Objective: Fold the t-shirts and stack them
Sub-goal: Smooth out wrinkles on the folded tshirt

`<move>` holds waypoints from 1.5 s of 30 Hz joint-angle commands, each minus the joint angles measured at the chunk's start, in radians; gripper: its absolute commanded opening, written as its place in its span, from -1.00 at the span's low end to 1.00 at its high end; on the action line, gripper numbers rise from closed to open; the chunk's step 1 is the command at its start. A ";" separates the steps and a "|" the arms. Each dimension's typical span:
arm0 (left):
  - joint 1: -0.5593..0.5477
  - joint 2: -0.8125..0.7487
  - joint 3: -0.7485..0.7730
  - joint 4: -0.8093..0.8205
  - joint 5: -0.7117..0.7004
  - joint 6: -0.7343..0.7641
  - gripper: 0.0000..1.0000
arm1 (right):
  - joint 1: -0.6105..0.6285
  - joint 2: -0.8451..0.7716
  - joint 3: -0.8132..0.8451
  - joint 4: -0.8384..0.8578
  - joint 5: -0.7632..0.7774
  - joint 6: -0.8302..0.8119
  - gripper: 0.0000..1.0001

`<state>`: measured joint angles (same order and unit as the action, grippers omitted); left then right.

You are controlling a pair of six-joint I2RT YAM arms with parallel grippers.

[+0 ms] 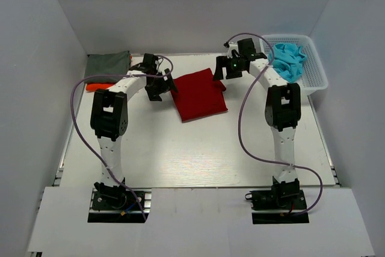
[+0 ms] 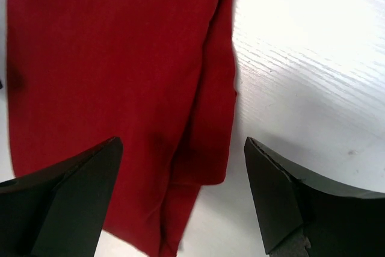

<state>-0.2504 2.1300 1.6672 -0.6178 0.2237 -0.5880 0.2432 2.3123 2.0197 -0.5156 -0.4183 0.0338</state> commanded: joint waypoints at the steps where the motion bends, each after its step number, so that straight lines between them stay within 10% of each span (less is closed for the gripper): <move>1: 0.002 -0.081 -0.020 0.003 -0.001 0.007 0.98 | 0.013 0.044 0.062 -0.017 -0.031 -0.058 0.75; 11: 0.002 -0.081 -0.020 -0.019 -0.026 -0.003 0.98 | 0.028 0.105 0.057 -0.014 -0.135 -0.006 0.41; 14: 0.002 -0.081 -0.030 -0.019 -0.026 -0.003 0.98 | 0.031 0.064 0.031 0.002 -0.152 0.005 -0.03; 16: 0.002 -0.081 -0.040 -0.010 -0.026 -0.003 0.98 | 0.034 0.032 -0.001 0.018 -0.125 0.018 -0.95; 17: 0.002 -0.081 -0.040 -0.010 -0.026 -0.012 0.98 | 0.034 0.026 -0.012 0.019 -0.094 0.023 -1.00; 37: 0.002 -0.090 -0.078 0.029 0.012 -0.012 0.98 | 0.011 -0.153 -0.367 0.351 -0.402 0.380 -1.00; 45: 0.002 -0.099 -0.069 -0.003 -0.006 0.007 0.98 | -0.001 -0.139 -0.449 0.312 -0.230 0.361 -0.22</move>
<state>-0.2504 2.1193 1.5959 -0.6052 0.2234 -0.5980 0.2447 2.1929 1.5536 -0.2100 -0.7345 0.4095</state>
